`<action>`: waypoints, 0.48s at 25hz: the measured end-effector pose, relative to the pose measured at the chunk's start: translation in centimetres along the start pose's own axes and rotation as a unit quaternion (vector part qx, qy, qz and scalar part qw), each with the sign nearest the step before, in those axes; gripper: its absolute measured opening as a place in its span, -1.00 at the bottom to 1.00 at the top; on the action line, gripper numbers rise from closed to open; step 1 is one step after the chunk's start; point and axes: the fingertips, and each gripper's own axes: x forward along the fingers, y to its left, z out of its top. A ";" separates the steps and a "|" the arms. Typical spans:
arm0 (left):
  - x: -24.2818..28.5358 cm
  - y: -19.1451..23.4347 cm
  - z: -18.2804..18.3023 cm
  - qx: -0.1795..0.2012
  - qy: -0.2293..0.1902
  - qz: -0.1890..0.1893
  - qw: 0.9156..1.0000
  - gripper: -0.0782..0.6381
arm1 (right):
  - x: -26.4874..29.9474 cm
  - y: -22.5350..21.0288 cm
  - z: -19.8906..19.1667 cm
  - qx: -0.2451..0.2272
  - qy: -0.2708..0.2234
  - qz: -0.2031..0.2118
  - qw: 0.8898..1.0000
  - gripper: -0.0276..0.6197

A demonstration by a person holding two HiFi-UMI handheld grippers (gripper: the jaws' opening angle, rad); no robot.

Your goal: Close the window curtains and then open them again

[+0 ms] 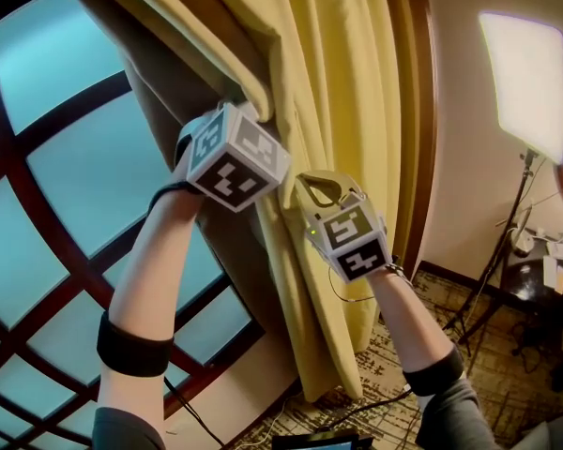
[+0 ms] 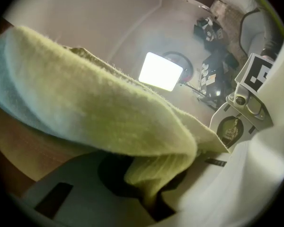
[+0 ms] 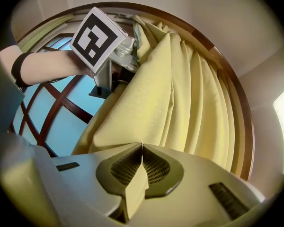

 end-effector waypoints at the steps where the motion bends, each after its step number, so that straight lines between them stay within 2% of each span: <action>1: 0.3 0.1 0.2 0.003 -0.003 0.000 1.000 -0.73 | 0.3 -0.3 0.0 -0.002 0.000 -0.001 1.000 -0.85; 9: 3.1 0.8 -0.7 0.006 -0.006 -0.016 1.000 -0.74 | 2.8 -2.0 -0.7 -0.007 0.005 -0.012 1.000 -0.88; 12: 4.4 0.7 -0.2 0.007 -0.020 -0.027 0.999 -0.76 | 3.3 -3.1 -1.2 -0.006 0.008 -0.025 1.000 -0.89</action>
